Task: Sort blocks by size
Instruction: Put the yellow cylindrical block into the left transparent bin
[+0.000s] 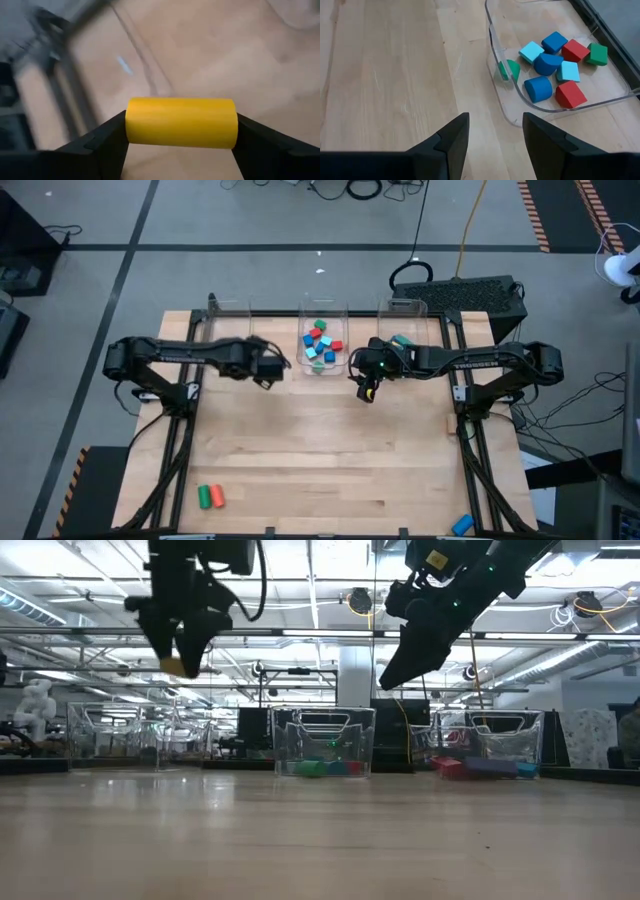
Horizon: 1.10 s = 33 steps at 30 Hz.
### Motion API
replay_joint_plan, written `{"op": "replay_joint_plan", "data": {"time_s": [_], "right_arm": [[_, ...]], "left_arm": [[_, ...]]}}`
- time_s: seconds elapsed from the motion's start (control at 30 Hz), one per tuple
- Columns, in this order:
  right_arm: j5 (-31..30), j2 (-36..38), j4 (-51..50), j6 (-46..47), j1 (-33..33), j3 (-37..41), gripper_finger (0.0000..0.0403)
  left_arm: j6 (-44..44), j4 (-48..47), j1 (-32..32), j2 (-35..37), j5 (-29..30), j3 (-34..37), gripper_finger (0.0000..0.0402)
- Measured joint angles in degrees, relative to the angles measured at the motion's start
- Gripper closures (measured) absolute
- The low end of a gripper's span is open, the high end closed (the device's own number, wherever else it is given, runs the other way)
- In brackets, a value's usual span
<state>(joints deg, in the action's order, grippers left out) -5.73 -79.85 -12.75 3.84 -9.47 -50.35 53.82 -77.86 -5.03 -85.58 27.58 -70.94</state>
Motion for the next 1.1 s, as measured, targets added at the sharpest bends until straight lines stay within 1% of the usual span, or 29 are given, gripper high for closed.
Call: {"op": "replay_joint_plan", "data": {"time_s": [0.1, 0.2, 0.27, 0.37, 0.43, 0.5, 0.6, 0.67, 0.77, 0.83, 0.93, 1.1], "right_arm": [[-0.01, 0.0, 0.0, 0.0, 0.0, 0.0, 0.0234], [-0.01, 0.0, 0.0, 0.0, 0.0, 0.0, 0.0234], [-0.12, 0.0, 0.0, 0.0, 0.0, 0.0, 0.0234], [-0.16, 0.01, -0.09, -0.01, 0.0, 0.0, 0.0234], [-0.16, 0.0, -0.79, 0.0, 0.0, 0.0, 0.0234], [-0.16, 0.02, -1.91, 0.0, 0.0, 0.0, 0.0234], [-0.23, 0.0, -3.55, 0.01, 0.0, 0.0, 0.0234], [-0.24, 0.0, -4.24, 0.6, 0.0, 0.0, 0.0234], [-0.25, 0.0, -5.15, 1.76, 0.0, 0.29, 0.0234], [-0.39, 0.01, -5.03, 2.63, 0.11, 1.37, 0.0234], [-0.45, 0.0, -4.17, 3.8, 0.12, 3.81, 0.0234], [-0.51, 0.0, -1.98, 5.2, -0.22, 5.75, 0.0234]], "left_arm": [[-4.54, -2.72, -4.01, 0.08, 3.85, -2.82, 0.0112], [-10.36, -2.15, -10.27, 0.46, 6.03, -2.63, 0.0112], [-13.05, -0.79, -15.22, 0.61, 7.4, -1.9, 0.0112], [-17.72, 5.05, -22.57, 1.16, 7.38, 0.87, 0.0112], [-21.3, 11.02, -27.07, 1.88, 5.52, 3.12, 0.0112], [-24.81, 17.29, -31.29, 2.34, 1.49, 5.84, 0.0112], [-27.26, 24.07, -36.53, 2.36, -3.98, 9.25, 0.0112], [-27.69, 25.94, -39.15, 2.36, -5.06, 11.03, 0.0112], [-27.78, 28.14, -41.94, 2.36, -5.11, 13.2, 0.0112], [-28.15, 28.17, -43.65, 2.36, -5.1, 13.84, 0.0112], [-29.21, 31.66, -45.73, 2.36, -5.45, 15.25, 0.0112], [-28.9, 38.81, -48.91, 2.38, -9.78, 19.52, 0.0105]]}}
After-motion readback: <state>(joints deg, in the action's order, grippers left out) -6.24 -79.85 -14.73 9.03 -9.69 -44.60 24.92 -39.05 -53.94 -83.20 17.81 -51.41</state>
